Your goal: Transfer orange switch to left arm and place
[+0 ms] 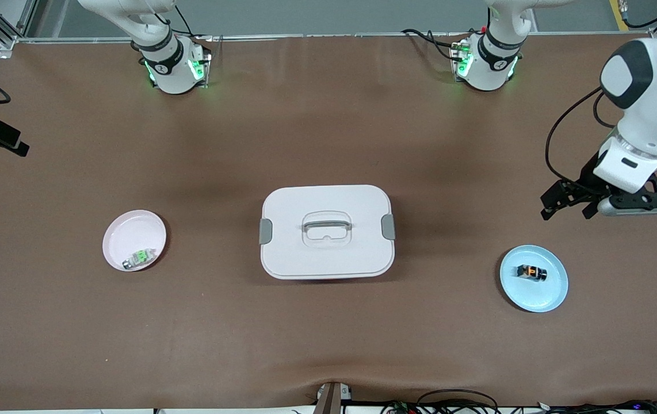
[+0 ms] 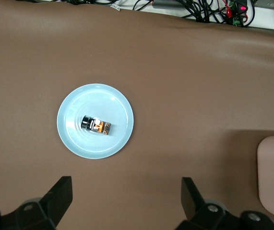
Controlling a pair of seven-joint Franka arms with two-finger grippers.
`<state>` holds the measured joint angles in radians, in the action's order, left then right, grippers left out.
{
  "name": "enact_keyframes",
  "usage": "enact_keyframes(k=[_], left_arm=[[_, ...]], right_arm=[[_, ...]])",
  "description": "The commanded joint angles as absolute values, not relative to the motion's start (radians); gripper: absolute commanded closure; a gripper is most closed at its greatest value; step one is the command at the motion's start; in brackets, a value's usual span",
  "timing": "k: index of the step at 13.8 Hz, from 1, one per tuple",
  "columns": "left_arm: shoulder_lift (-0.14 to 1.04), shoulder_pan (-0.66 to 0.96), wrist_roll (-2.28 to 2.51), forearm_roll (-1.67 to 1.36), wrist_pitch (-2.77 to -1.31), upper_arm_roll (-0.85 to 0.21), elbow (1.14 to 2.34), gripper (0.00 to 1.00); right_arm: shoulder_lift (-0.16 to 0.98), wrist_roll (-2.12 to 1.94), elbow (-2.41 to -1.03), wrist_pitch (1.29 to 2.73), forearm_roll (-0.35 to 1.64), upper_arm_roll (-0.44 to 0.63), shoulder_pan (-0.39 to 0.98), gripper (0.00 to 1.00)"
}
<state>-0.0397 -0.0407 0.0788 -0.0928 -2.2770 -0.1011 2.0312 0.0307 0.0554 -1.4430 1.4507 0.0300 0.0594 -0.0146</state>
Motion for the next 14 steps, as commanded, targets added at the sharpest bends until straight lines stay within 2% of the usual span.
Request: enact_keyframes(k=[1,4,9,11,14], left_arm=[[-0.138,-0.046,0.083,-0.104,-2.192,-0.104,2.059,0.00],[-0.214,-0.057,0.084,-0.104,-2.108,-0.106,2.072,0.00],[-0.392,-0.061,0.072,-0.104,-2.089,-0.104,2.216,0.00],[-0.403,-0.061,0.071,-0.104,-2.082,-0.104,2.218,0.00],[-0.364,-0.061,0.061,-0.104,-2.082,-0.101,2.160,0.00]], right_arm=[[0.025,-0.021,-1.434,1.442,0.034,0.054,-0.015,0.00],[0.025,-0.023,-1.436,1.443,0.034,0.054,-0.015,0.00],[0.025,-0.020,-1.434,1.448,0.038,0.054,-0.015,0.00],[0.025,-0.020,-1.434,1.453,0.064,0.055,-0.017,0.00],[0.025,-0.020,-1.434,1.456,0.066,0.057,-0.018,0.00]])
